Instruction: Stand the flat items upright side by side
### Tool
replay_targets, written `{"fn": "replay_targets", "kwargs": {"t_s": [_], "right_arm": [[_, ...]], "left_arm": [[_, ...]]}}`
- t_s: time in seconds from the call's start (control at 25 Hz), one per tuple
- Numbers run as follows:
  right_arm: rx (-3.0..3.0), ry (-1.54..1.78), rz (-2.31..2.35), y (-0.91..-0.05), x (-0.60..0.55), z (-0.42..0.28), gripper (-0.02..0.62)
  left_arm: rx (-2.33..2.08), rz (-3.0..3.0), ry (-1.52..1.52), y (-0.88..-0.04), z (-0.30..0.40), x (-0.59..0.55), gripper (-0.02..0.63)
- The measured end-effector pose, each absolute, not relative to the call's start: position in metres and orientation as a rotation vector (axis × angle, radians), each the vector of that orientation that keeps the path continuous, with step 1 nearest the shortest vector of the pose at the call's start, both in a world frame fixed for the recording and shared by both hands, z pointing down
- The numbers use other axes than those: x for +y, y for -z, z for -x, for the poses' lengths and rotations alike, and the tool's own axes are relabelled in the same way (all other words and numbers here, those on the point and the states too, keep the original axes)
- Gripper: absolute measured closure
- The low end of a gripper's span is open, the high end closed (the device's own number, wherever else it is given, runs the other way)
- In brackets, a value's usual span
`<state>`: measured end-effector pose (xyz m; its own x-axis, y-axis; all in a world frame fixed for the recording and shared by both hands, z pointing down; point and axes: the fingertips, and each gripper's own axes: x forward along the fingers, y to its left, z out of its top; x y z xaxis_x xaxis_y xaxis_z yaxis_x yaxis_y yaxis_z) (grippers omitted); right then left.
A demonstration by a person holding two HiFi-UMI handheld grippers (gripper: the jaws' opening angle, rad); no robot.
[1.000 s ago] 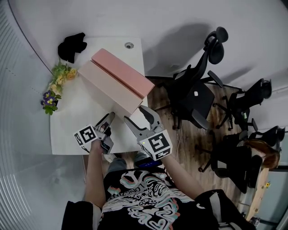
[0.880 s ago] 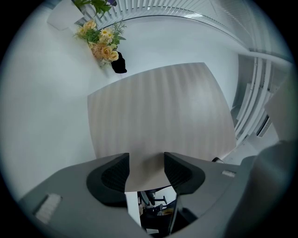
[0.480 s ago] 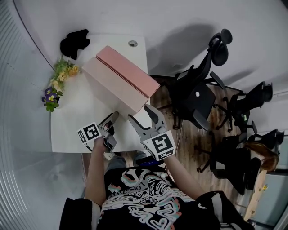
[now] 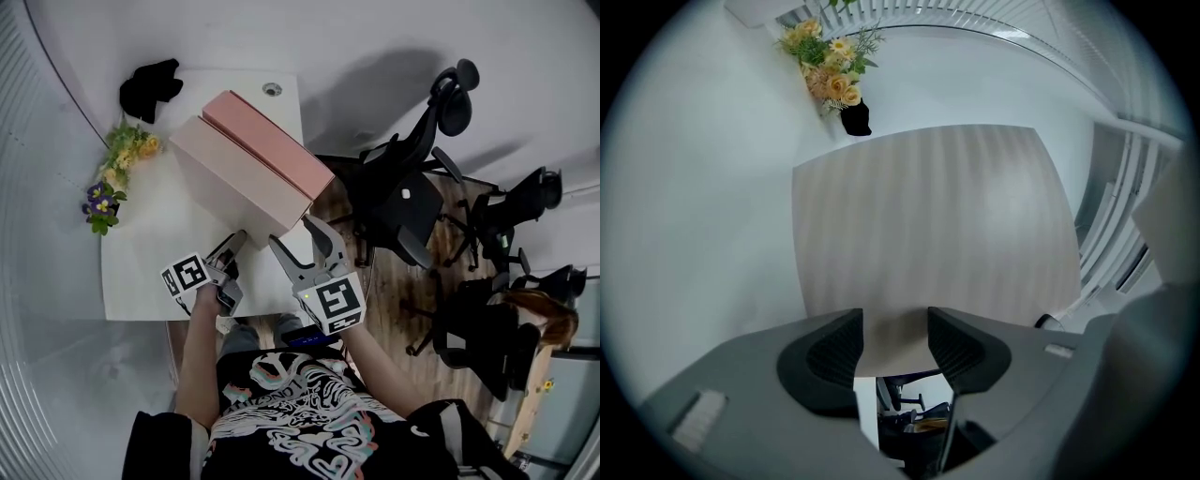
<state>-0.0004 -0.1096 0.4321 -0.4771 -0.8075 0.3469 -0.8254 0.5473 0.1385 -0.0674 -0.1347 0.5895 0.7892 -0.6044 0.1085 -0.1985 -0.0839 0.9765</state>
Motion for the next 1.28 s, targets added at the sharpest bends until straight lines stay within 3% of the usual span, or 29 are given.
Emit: {"fn": "replay_targets", "kwargs": {"t_s": [0.36,0.68,0.76,0.84,0.88,1.08,1.28], "right_arm": [[-2.424,-0.131,-1.428,-0.428,-0.103,-0.006,0.365],[-2.502,-0.237,-1.473,-0.436,-0.093,-0.02,0.431],[-2.518,-0.286,-1.462,-0.438,-0.088,-0.029,0.477],[-2.538,-0.329,-1.448,-0.438,-0.084,-0.039,0.584],[-2.553,-0.342,-1.439,-0.436,-0.081,-0.043,0.595],[-2.639,-0.363,-1.4,-0.421,-0.067,-0.054,0.595],[-2.667,-0.333,-1.386,-0.413,-0.047,-0.068,0.595]], "left_arm": [[-0.656,-1.724,0.353,-0.582,0.07,-0.137,0.413],[-0.897,-2.07,0.263,-0.522,0.082,-0.133,0.443],[-1.017,-2.143,0.204,-0.505,0.085,-0.126,0.458],[-1.127,-2.207,0.153,-0.488,0.086,-0.118,0.501],[-1.163,-2.236,0.124,-0.479,0.084,-0.113,0.522],[-1.288,-2.325,0.01,-0.445,0.069,-0.089,0.597],[-1.412,-2.338,0.007,-0.422,0.059,-0.062,0.606]]}}
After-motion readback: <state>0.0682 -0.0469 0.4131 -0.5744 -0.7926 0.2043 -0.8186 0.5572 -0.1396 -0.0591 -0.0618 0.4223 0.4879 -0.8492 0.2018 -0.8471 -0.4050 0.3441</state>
